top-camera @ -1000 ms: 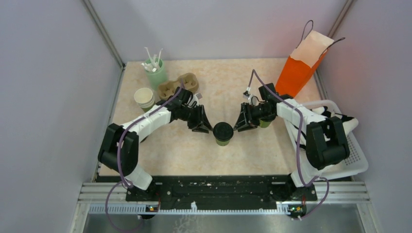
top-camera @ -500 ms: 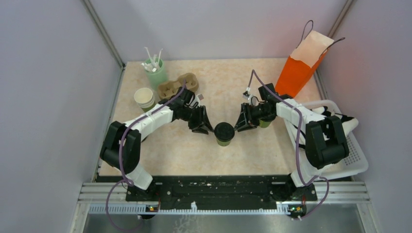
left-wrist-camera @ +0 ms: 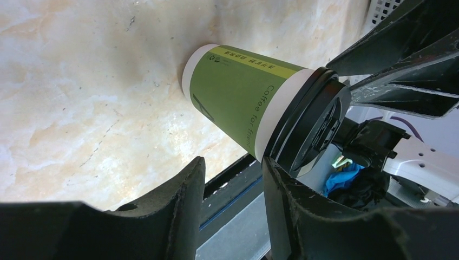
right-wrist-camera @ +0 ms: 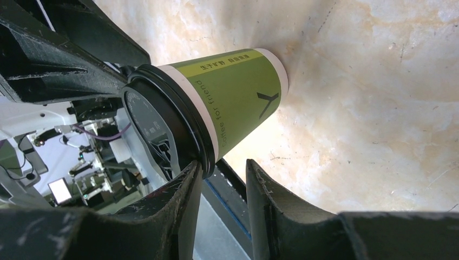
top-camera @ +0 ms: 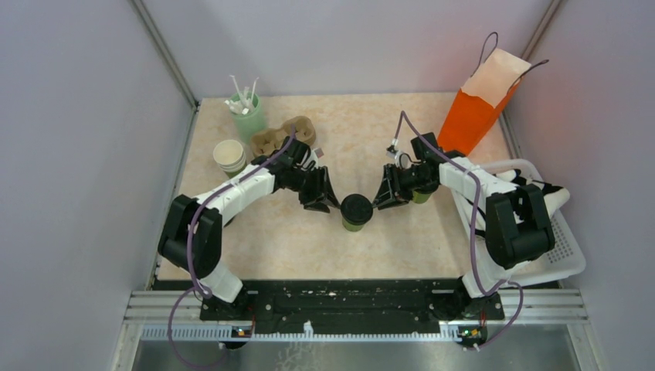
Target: Pack the takeout coffee
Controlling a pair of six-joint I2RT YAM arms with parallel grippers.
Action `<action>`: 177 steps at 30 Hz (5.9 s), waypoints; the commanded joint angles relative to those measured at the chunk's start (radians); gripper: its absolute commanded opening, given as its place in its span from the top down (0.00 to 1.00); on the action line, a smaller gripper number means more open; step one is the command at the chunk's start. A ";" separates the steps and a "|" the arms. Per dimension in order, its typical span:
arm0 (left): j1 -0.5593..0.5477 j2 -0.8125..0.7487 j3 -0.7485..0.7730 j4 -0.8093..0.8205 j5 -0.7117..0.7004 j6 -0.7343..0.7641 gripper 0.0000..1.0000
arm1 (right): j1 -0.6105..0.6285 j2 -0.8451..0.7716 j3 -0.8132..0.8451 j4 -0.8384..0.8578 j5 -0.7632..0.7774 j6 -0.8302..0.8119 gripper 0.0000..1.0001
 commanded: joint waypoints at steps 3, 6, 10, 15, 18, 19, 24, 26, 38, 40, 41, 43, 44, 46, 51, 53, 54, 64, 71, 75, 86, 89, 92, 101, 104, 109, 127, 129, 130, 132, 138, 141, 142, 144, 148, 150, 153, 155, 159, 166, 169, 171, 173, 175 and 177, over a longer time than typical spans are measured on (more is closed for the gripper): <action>-0.012 -0.057 0.023 -0.035 -0.051 0.013 0.48 | 0.001 -0.010 0.032 0.027 -0.012 0.009 0.63; -0.012 -0.066 0.024 -0.036 -0.066 0.008 0.47 | 0.001 -0.011 0.030 0.026 -0.011 0.008 0.62; -0.012 -0.073 0.023 -0.031 -0.068 0.002 0.46 | 0.002 -0.016 0.026 0.028 -0.011 0.011 0.61; -0.012 -0.081 0.005 -0.005 -0.044 0.001 0.46 | 0.002 -0.017 0.025 0.030 -0.013 0.011 0.60; -0.013 -0.070 0.006 -0.006 -0.040 0.000 0.46 | 0.003 -0.014 0.025 0.030 -0.016 0.011 0.59; -0.013 -0.066 0.006 -0.006 -0.041 0.001 0.46 | 0.002 -0.016 0.023 0.030 -0.015 0.011 0.59; -0.013 -0.055 -0.005 -0.006 -0.046 0.004 0.52 | 0.002 -0.024 0.022 0.031 -0.008 0.014 0.60; -0.014 -0.058 -0.012 -0.006 -0.049 0.006 0.53 | 0.001 -0.025 0.022 0.034 -0.006 0.015 0.61; -0.015 -0.062 -0.023 0.019 -0.037 0.004 0.50 | 0.002 -0.016 0.021 0.035 -0.009 0.017 0.62; -0.015 -0.073 -0.021 0.017 -0.045 0.001 0.50 | 0.001 -0.017 0.022 0.035 -0.008 0.019 0.62; -0.015 -0.077 -0.020 0.017 -0.044 -0.001 0.50 | 0.001 -0.016 0.022 0.035 -0.008 0.019 0.62; -0.015 -0.082 -0.017 0.019 -0.044 -0.001 0.49 | 0.001 -0.017 0.022 0.035 -0.007 0.019 0.62; -0.015 -0.081 -0.016 0.020 -0.043 -0.001 0.49 | 0.001 -0.017 0.021 0.035 -0.004 0.019 0.62; -0.015 -0.073 -0.014 0.021 -0.038 0.000 0.49 | -0.001 -0.019 0.019 0.038 -0.005 0.022 0.62; -0.016 -0.064 -0.019 0.032 -0.024 -0.002 0.49 | -0.008 -0.022 0.011 0.045 -0.010 0.027 0.64; -0.017 -0.062 -0.017 0.032 -0.019 -0.002 0.48 | -0.008 -0.015 0.011 0.051 -0.025 0.027 0.65; -0.018 -0.061 -0.017 0.033 -0.017 -0.001 0.47 | -0.008 -0.012 0.013 0.051 -0.031 0.025 0.65; -0.024 -0.032 -0.008 0.017 -0.022 0.004 0.48 | 0.016 0.011 0.023 0.039 -0.049 0.008 0.64; -0.033 -0.007 0.002 -0.019 -0.048 0.016 0.50 | 0.027 0.037 0.018 0.021 -0.028 -0.005 0.64; -0.045 0.011 0.010 -0.053 -0.090 0.034 0.50 | 0.029 0.038 0.013 0.021 -0.012 -0.007 0.64; -0.106 0.097 0.055 -0.166 -0.249 0.070 0.51 | 0.034 0.049 0.017 -0.018 0.110 -0.011 0.65; -0.117 0.117 0.056 -0.185 -0.283 0.078 0.51 | 0.035 0.062 0.023 -0.048 0.171 -0.012 0.65; -0.130 0.138 0.054 -0.216 -0.327 0.087 0.51 | 0.039 0.072 0.023 -0.082 0.247 -0.015 0.66; -0.161 0.192 0.006 -0.215 -0.436 0.088 0.52 | 0.059 0.101 0.015 -0.106 0.402 -0.035 0.67; -0.161 0.191 0.025 -0.214 -0.403 0.082 0.52 | 0.073 0.102 0.038 -0.103 0.377 -0.050 0.66; -0.157 0.117 0.111 -0.262 -0.343 0.089 0.50 | 0.077 0.067 0.112 -0.109 0.255 -0.053 0.64; -0.127 0.032 0.251 -0.370 -0.275 0.114 0.32 | 0.022 0.025 0.239 -0.191 0.186 -0.051 0.58; -0.119 0.016 0.269 -0.389 -0.278 0.126 0.26 | 0.021 0.007 0.241 -0.216 0.217 -0.064 0.54; -0.113 0.008 0.273 -0.393 -0.277 0.132 0.25 | 0.021 -0.002 0.238 -0.225 0.223 -0.069 0.52; -0.097 0.005 0.294 -0.394 -0.265 0.141 0.23 | 0.022 -0.019 0.227 -0.235 0.221 -0.075 0.49; -0.062 0.034 0.359 -0.292 -0.162 0.170 0.21 | 0.030 -0.052 0.184 -0.245 0.130 -0.101 0.40; -0.057 0.075 0.352 -0.142 -0.020 0.161 0.21 | 0.053 -0.075 0.151 -0.225 0.104 -0.109 0.38; -0.056 0.096 0.354 -0.114 0.006 0.142 0.23 | 0.062 -0.073 0.143 -0.221 0.095 -0.113 0.39; -0.058 0.143 0.362 -0.084 0.040 0.123 0.30 | 0.083 -0.053 0.144 -0.242 0.087 -0.134 0.45; -0.058 0.196 0.365 -0.059 0.052 0.133 0.38 | 0.110 -0.035 0.140 -0.237 0.110 -0.136 0.56; -0.059 0.207 0.360 -0.059 0.067 0.142 0.43 | 0.109 -0.030 0.136 -0.220 0.124 -0.130 0.59; -0.064 0.203 0.318 -0.052 0.064 0.142 0.51 | 0.110 -0.018 0.143 -0.196 0.180 -0.105 0.68; -0.067 0.190 0.288 -0.051 0.059 0.145 0.55 | 0.110 -0.010 0.153 -0.177 0.203 -0.086 0.71; -0.066 0.156 0.232 -0.061 0.047 0.141 0.63 | 0.110 0.011 0.194 -0.164 0.246 -0.067 0.72; -0.071 0.088 0.147 -0.062 0.042 0.118 0.66 | 0.110 0.056 0.262 -0.143 0.281 -0.043 0.72; -0.074 0.066 0.129 -0.056 0.049 0.101 0.66 | 0.110 0.082 0.292 -0.134 0.266 -0.037 0.72; -0.076 0.057 0.125 -0.050 0.059 0.094 0.65 | 0.110 0.097 0.302 -0.130 0.249 -0.034 0.69; -0.075 0.051 0.133 -0.051 0.062 0.093 0.61 | 0.110 0.100 0.312 -0.143 0.246 -0.038 0.62; -0.076 0.038 0.148 -0.063 0.054 0.094 0.53 | 0.106 0.085 0.314 -0.175 0.255 -0.053 0.52; -0.073 0.020 0.151 -0.066 0.044 0.088 0.45 | 0.083 0.046 0.292 -0.181 0.243 -0.054 0.44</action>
